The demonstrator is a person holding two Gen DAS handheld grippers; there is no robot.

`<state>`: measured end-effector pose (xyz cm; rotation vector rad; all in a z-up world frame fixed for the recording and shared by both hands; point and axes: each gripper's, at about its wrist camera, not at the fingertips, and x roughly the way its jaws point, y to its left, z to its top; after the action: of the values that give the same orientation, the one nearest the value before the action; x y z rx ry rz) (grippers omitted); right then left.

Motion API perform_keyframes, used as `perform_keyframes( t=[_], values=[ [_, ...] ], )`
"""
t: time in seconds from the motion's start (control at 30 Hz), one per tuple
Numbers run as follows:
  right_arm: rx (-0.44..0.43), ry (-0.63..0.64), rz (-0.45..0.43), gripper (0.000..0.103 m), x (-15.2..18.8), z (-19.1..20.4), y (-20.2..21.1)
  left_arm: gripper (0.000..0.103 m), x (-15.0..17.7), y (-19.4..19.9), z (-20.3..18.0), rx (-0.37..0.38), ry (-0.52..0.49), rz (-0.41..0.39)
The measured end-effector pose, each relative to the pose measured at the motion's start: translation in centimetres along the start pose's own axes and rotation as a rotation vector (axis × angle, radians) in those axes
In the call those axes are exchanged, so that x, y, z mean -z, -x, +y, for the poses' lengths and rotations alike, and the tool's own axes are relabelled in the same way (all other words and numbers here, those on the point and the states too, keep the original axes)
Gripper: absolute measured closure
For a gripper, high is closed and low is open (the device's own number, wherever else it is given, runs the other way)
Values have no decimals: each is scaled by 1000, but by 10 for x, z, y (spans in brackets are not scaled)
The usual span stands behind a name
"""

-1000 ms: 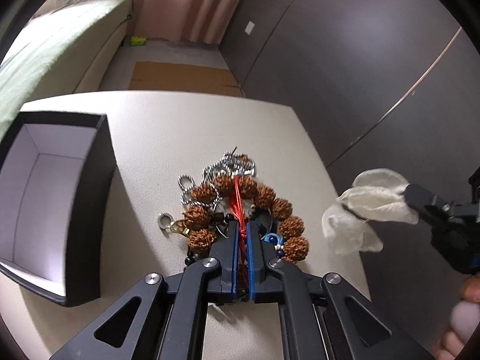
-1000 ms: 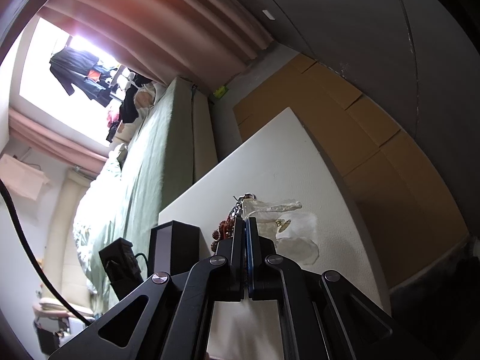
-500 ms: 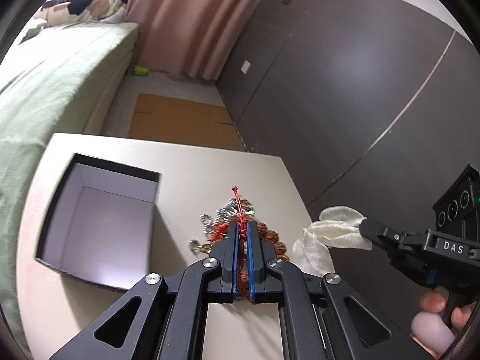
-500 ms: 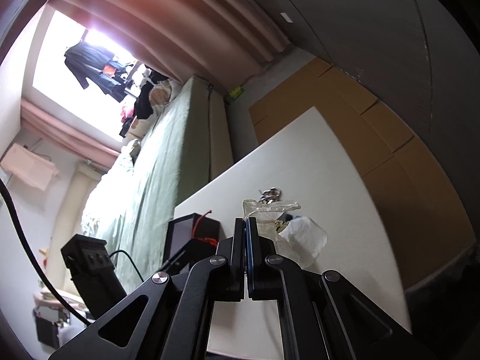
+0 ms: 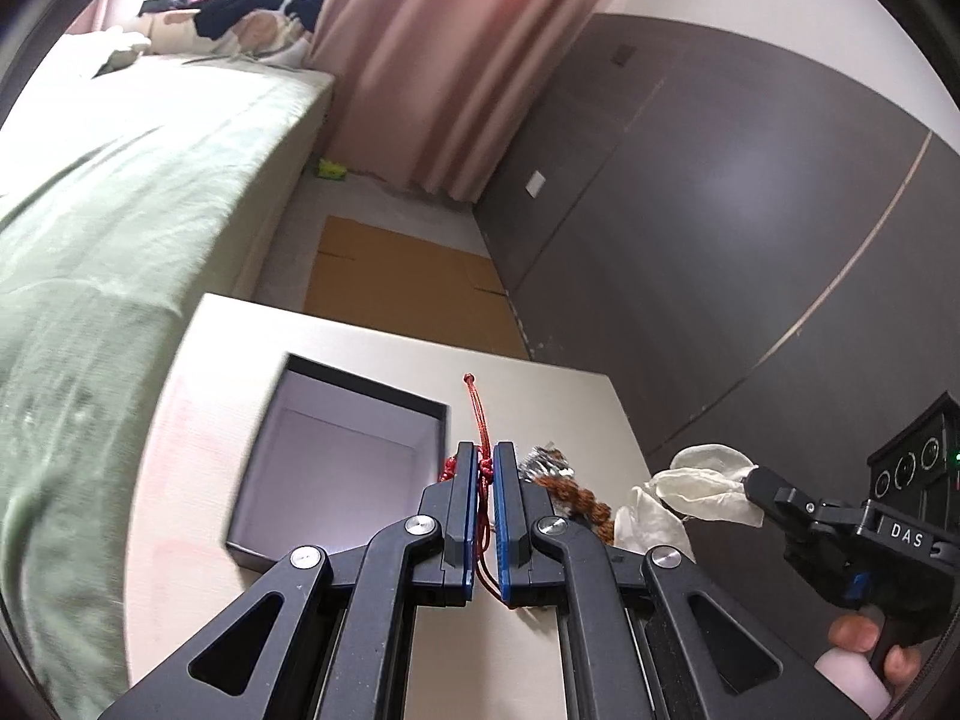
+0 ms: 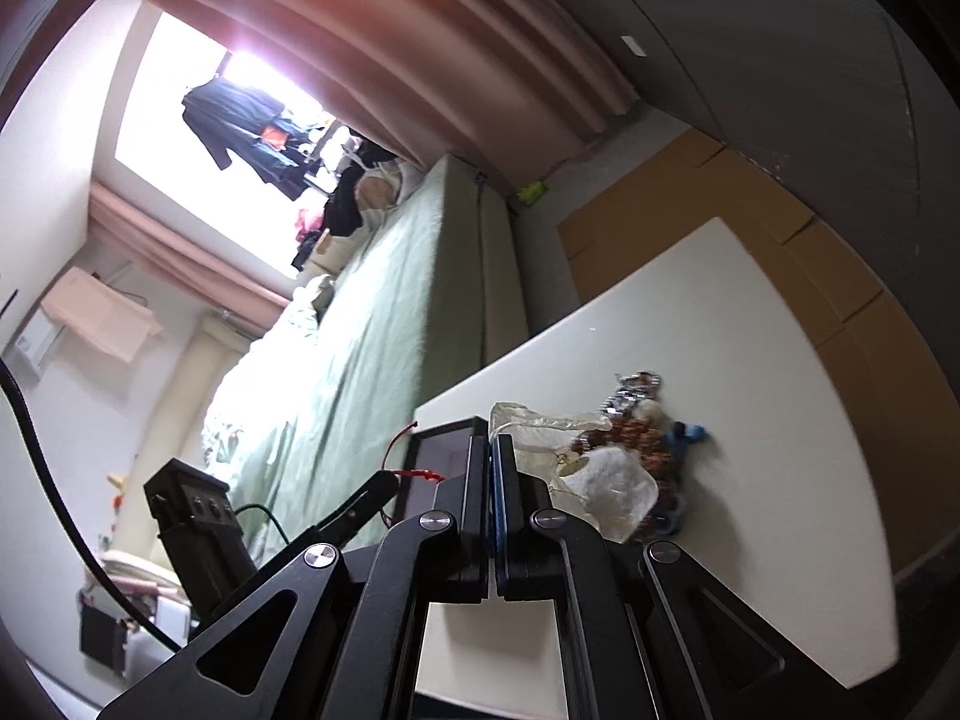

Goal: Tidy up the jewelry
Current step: 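Drop the red string and white pouch into the black box with both tools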

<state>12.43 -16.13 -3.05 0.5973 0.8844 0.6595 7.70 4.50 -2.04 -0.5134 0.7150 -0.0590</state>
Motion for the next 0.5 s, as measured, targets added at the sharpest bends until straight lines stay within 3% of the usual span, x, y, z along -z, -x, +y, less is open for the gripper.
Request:
perform_keyframes(
  t=[0.47,0.5],
  values=[
    [-103,84,-6,100,5,51,-43,98,-23,-7,34,31,82,12],
    [-107,85,-3,100,6,52,-46,94,-25,-10,35,40,89,20]
  ],
)
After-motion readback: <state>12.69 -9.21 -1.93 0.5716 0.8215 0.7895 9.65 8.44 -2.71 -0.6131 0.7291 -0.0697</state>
